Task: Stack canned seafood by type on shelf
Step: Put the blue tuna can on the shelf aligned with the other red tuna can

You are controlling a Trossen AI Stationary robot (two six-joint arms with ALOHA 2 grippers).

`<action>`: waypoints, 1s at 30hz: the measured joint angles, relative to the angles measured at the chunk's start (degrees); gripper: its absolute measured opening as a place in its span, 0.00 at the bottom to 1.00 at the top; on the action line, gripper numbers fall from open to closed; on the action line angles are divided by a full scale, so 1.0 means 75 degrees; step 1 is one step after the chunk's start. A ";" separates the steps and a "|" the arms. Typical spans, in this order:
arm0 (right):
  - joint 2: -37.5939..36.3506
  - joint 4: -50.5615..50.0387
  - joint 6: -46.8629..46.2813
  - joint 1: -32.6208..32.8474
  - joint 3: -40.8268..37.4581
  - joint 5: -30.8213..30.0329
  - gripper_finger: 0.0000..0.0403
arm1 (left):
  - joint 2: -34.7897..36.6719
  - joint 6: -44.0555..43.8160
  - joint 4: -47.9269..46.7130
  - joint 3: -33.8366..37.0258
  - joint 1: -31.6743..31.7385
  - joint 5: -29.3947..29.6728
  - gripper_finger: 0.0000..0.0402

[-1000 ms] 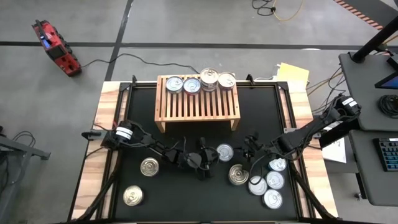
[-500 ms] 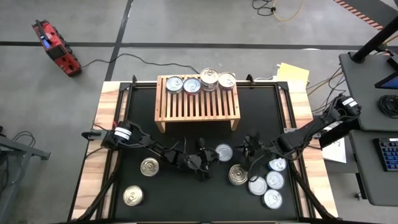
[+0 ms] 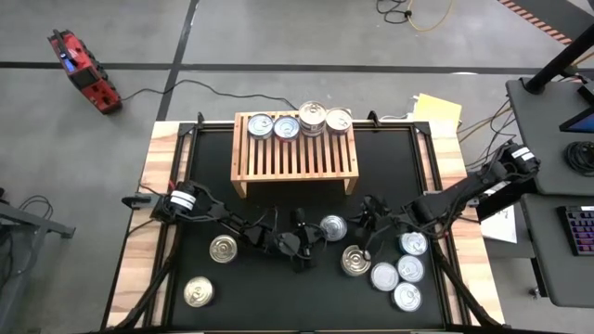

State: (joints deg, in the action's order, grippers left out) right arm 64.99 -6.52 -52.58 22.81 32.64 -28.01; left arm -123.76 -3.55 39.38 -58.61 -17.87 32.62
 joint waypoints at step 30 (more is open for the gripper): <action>0.1100 0.0735 -0.0947 -0.0468 0.0003 0.0891 0.68 | -0.0050 -0.0029 -0.0248 0.0061 -0.0029 -0.0111 0.00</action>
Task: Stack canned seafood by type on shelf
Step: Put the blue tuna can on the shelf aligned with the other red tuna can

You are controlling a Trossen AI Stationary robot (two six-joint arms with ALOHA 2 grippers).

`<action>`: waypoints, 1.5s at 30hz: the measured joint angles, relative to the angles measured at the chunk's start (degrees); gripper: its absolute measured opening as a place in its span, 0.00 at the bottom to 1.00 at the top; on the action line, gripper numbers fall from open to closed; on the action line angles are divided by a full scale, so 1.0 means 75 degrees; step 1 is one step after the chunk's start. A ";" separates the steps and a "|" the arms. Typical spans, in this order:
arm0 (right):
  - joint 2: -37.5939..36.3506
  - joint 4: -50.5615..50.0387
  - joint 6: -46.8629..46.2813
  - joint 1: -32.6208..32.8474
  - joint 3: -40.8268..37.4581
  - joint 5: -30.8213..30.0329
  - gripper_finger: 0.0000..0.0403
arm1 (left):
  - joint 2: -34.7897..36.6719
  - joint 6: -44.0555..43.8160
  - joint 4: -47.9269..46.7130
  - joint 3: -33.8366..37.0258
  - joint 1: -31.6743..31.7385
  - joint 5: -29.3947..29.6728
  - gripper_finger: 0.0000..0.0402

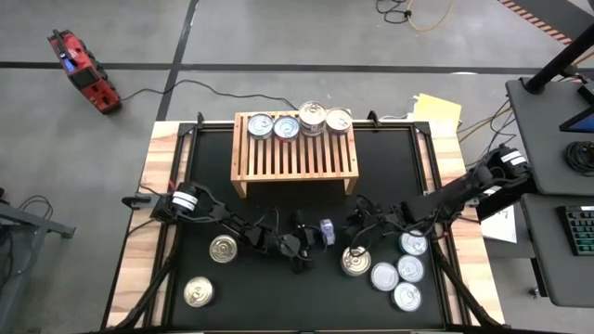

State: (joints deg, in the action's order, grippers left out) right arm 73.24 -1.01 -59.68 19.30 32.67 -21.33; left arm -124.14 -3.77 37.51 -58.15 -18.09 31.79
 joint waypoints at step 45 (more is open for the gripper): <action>0.1558 -0.1520 0.1546 0.0323 0.2296 0.0840 0.72 | 0.0032 -0.0411 0.0517 -0.0300 -0.0160 0.0305 0.00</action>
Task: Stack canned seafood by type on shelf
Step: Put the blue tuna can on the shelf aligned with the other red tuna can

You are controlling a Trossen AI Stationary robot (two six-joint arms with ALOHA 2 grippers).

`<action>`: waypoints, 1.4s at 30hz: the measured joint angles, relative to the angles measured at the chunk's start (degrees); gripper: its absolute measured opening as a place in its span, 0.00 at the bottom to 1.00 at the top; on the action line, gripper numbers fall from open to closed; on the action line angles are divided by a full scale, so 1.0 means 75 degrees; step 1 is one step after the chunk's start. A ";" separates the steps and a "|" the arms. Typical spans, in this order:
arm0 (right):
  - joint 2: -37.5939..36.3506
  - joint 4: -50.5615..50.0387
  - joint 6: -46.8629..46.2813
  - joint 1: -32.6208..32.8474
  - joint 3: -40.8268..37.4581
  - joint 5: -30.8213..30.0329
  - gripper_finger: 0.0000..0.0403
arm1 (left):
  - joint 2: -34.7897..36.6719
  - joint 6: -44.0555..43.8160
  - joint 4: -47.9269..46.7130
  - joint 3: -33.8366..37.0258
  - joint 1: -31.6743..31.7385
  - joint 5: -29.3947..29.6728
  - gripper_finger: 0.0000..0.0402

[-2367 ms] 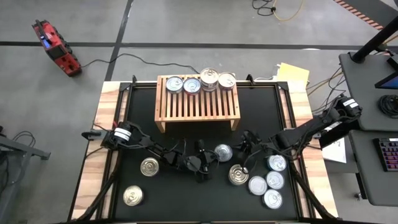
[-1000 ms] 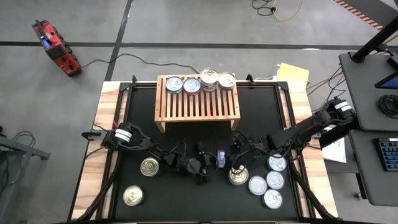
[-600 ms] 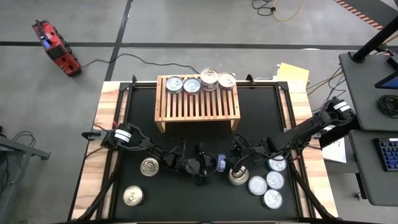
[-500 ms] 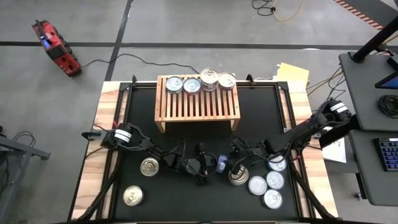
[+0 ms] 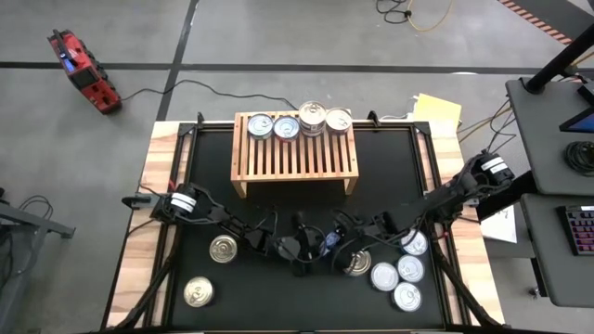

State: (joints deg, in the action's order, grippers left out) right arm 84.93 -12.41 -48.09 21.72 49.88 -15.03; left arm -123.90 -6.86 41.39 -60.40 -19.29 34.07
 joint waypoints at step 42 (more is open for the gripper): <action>0.1176 -0.2486 0.7406 -0.0205 0.1671 0.0054 0.70 | 0.0003 0.0297 0.0020 -0.0055 0.0006 0.0043 0.00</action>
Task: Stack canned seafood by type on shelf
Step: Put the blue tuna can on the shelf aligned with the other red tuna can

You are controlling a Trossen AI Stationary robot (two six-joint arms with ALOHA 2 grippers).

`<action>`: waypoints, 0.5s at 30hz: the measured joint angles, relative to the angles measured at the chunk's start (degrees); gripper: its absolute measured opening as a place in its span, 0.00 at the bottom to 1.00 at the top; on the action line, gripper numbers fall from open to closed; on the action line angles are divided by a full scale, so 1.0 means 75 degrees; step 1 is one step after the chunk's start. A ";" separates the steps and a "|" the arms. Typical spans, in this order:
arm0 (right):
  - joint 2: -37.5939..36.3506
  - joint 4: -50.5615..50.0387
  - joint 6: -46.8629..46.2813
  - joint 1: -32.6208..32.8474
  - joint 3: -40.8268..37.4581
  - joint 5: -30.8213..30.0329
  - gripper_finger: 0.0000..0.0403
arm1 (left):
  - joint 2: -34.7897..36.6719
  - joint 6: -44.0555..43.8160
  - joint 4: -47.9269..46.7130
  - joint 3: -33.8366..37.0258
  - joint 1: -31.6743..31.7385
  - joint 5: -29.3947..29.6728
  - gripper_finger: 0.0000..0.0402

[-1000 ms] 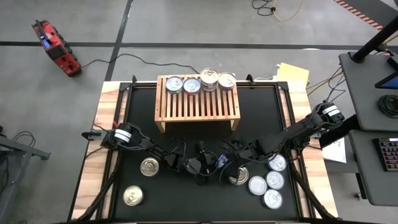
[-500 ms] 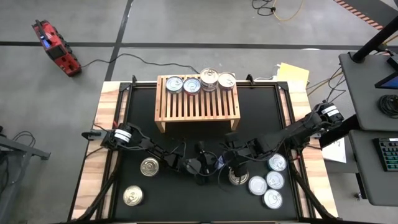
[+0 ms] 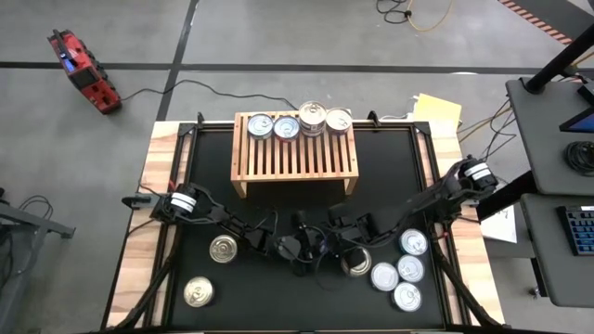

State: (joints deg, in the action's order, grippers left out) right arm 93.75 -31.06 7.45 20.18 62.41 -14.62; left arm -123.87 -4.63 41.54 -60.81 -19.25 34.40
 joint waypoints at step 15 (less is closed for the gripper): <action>0.0022 -0.0650 0.0091 0.0003 0.0535 0.0132 0.40 | 0.0009 0.0161 -0.0253 -0.0032 -0.0015 0.0153 0.00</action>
State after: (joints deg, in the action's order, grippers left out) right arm 93.91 -35.93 8.13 20.21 66.42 -13.63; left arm -123.81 -3.42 39.64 -61.06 -19.35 35.55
